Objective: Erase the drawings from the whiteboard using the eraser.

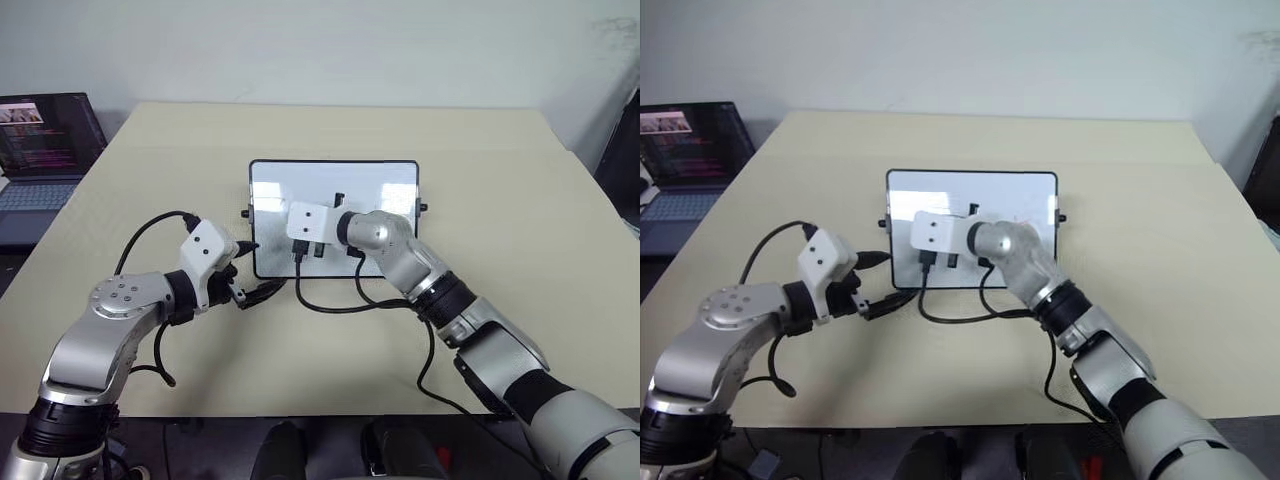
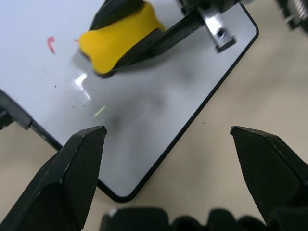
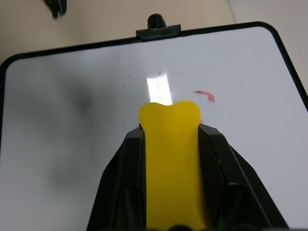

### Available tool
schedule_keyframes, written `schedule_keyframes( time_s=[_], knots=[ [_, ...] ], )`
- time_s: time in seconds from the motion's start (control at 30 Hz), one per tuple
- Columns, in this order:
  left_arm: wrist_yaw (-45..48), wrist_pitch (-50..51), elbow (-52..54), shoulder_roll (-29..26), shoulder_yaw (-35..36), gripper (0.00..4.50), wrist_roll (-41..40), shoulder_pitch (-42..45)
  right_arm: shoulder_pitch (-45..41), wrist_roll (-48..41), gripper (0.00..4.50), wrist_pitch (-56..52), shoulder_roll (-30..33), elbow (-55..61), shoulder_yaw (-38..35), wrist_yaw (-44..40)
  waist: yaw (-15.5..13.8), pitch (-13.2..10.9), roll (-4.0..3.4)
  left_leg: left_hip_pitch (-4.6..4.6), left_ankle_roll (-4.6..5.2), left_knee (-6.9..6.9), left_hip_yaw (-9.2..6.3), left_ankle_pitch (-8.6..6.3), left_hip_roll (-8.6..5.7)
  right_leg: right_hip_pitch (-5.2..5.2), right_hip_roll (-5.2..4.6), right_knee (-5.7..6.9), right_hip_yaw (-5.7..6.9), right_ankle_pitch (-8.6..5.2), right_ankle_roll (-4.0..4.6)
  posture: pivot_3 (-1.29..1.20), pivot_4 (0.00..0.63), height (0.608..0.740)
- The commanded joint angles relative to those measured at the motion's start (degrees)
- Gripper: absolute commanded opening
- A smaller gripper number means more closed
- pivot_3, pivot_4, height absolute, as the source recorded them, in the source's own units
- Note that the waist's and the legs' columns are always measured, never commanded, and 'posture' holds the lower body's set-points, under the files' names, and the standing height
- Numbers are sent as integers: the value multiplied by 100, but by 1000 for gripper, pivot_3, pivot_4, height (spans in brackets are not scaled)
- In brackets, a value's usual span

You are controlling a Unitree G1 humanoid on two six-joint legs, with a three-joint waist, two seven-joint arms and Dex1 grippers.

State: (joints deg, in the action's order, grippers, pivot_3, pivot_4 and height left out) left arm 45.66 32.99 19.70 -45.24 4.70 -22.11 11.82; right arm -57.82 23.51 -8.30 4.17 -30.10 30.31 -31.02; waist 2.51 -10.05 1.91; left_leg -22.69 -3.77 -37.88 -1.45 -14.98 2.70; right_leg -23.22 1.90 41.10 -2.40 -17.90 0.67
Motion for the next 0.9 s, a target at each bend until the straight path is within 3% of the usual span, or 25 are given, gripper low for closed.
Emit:
schedule_keyframes(
  time_s=[0.03,0.27,0.43,0.67,0.83,0.9],
  knots=[
    [-95,-145,71,-26,151,4500,97,59,-352,72,1120,257,-41,-328,-217,430,3,-1,-1,0,0,0,-1,0,0,0,0,0,0,0,0,0,150,740],
    [-185,-158,132,-56,260,4500,138,-77,-711,12,1120,518,-262,-960,-166,438,39,-2,-2,-4,0,2,0,0,0,-1,-1,-7,0,0,0,0,150,740],
    [-216,-144,182,-49,300,4500,136,-131,-530,-1,1120,314,-148,-788,33,-456,42,-2,-1,-4,0,2,0,0,0,-1,-2,-8,0,0,0,0,150,740],
    [-214,-141,202,-53,283,4500,118,-142,-853,42,1120,580,-249,-1123,-289,434,43,-2,-2,-4,0,2,-1,0,0,-1,-1,-5,1,0,0,0,150,740],
    [-186,-160,169,-62,260,4500,124,-115,-603,-19,1120,268,-149,-973,-109,-301,35,-2,-2,-4,0,2,0,0,-1,-1,-3,-7,0,0,0,0,150,740],
    [-175,-163,163,-61,246,4500,124,-98,-645,-23,1120,258,-143,-973,-230,-151,35,-2,-2,-4,0,2,0,0,-1,-1,-3,-7,0,0,0,0,150,740]
  ],
)
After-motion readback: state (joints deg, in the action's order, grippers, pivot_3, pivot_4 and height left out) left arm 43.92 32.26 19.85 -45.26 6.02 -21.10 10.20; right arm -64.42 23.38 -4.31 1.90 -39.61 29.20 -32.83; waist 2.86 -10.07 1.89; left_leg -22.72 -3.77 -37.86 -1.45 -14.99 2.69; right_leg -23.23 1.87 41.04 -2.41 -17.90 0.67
